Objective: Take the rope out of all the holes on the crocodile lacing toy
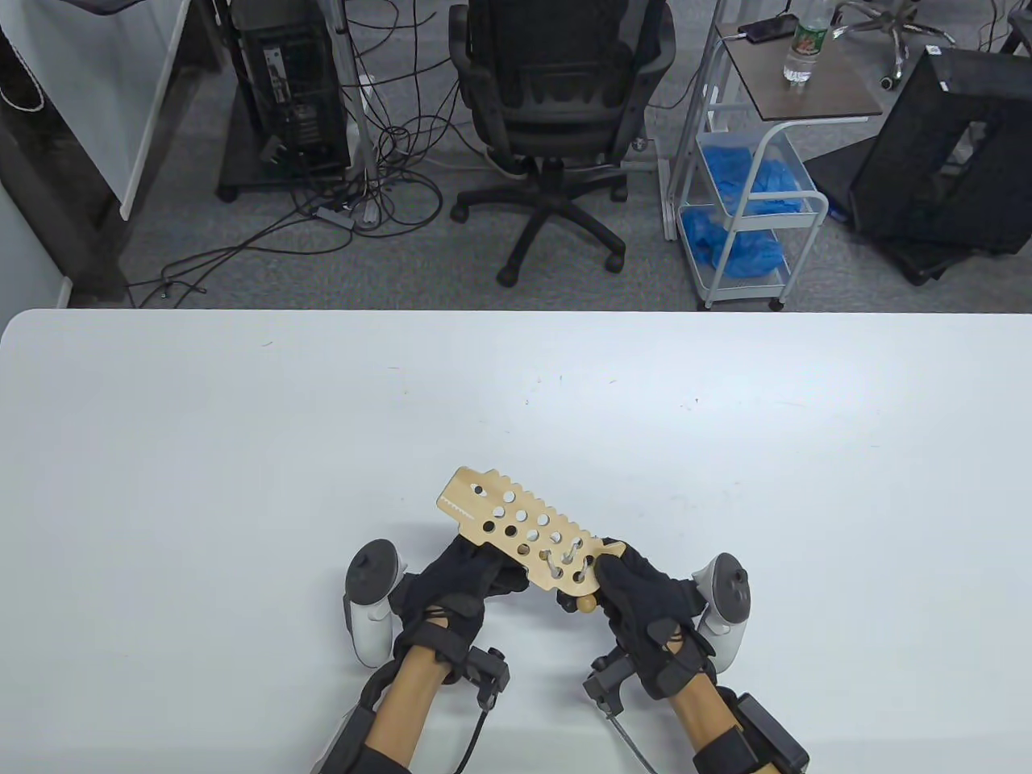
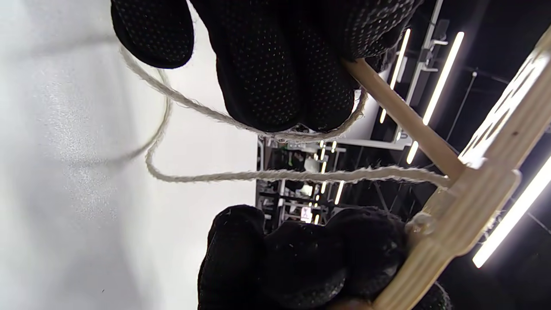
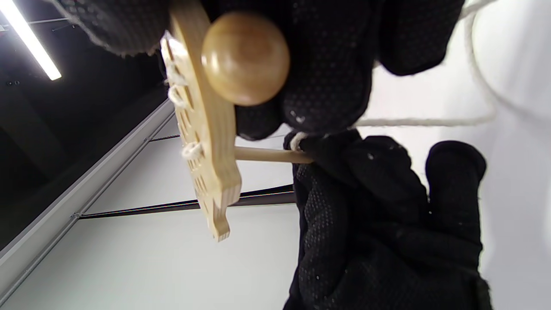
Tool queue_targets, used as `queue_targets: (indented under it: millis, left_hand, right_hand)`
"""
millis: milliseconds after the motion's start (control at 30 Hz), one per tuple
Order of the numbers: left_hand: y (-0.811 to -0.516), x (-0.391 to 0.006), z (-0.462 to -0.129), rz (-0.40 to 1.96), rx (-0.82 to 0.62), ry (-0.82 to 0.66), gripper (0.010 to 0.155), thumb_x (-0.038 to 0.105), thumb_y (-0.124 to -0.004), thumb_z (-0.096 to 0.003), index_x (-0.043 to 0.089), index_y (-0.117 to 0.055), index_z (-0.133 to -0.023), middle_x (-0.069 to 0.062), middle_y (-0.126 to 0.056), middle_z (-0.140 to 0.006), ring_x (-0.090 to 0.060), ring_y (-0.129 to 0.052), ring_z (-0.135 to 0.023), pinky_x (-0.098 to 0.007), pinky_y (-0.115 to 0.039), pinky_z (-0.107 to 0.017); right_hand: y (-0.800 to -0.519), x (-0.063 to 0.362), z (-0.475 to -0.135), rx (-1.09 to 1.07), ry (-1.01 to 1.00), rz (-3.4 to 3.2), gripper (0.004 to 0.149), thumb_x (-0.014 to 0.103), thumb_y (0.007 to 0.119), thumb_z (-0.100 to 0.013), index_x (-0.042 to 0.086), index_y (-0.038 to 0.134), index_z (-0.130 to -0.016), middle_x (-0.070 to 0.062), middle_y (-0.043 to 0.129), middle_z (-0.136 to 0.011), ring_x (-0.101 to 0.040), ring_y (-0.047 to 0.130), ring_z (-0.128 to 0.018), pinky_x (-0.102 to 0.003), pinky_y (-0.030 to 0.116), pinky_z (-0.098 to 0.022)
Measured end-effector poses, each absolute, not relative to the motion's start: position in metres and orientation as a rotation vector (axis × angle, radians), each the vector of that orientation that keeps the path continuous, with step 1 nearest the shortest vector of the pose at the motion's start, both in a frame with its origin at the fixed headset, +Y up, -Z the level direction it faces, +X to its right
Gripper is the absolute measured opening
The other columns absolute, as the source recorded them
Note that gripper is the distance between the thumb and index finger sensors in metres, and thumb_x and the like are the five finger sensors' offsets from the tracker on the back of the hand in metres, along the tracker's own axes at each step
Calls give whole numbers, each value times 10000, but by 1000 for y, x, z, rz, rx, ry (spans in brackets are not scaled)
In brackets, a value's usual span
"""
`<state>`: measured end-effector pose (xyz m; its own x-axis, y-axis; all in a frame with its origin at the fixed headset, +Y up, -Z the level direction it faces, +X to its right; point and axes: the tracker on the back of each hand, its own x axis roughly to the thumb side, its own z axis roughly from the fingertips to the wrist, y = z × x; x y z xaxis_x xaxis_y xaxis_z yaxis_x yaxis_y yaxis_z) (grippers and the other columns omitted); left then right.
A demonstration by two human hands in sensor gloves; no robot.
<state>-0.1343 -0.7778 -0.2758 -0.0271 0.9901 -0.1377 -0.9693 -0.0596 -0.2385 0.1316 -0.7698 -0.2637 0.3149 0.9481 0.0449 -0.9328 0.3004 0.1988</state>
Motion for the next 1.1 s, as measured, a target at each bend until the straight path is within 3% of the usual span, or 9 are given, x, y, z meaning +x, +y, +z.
queue_targets:
  millis: [200,233,467,600,667,900,1100]
  left_hand:
    - [-771,-132,-276,1543,-277,-142,423,365,-796,-511,438,-813,-927,63,-923,-889,-132,-945,-707,-564,-701,-685]
    - [-770,-132,-276,1536,-269,-152,411,420,-772,-515,441,-817,-923,62,-918,-895,-131,-941,-714,-566,-698,-688]
    - [-765,-127,-275,1560,-277,-220,432,351,-800,-517,417,-806,-944,54,-892,-931,-148,-918,-764,-584,-678,-699]
    - [-763,-123,-275,1588,-299,-275,484,304,-777,-529,380,-752,-1007,29,-843,-996,-177,-883,-826,-607,-653,-708]
    - [-763,-120,-274,1588,-312,-307,509,402,-752,-530,373,-714,-1036,15,-816,-1029,-194,-859,-860,-618,-639,-713]
    - [-761,-117,-273,1644,-347,-374,627,466,-726,-543,367,-526,-1129,2,-729,-1123,-236,-790,-951,-639,-608,-729]
    - [-761,-120,-273,1642,-326,-350,647,436,-722,-550,341,-474,-1140,63,-811,-1053,-208,-818,-932,-621,-624,-730]
  right_hand:
    - [-769,131,-263,206,88,1267,480,378,775,-415,75,792,-787,-161,968,-626,-359,968,-478,-631,719,-507]
    - [-769,131,-263,204,89,1270,479,376,775,-415,74,791,-788,-161,967,-627,-361,967,-480,-631,719,-507]
    - [-771,133,-263,175,76,1273,477,372,781,-413,75,797,-786,-163,970,-626,-363,967,-480,-631,719,-508]
    - [-772,137,-264,146,66,1275,476,370,782,-412,75,798,-786,-166,970,-628,-364,968,-481,-630,718,-509]
    - [-774,138,-264,131,65,1289,476,368,783,-412,74,798,-787,-168,969,-630,-366,968,-482,-631,716,-511]
    - [-775,142,-265,108,47,1316,475,358,805,-401,85,804,-790,-169,971,-649,-378,965,-506,-639,708,-520]
    - [-768,137,-264,192,52,1481,480,332,892,-369,101,801,-779,-148,970,-673,-370,975,-539,-645,707,-532]
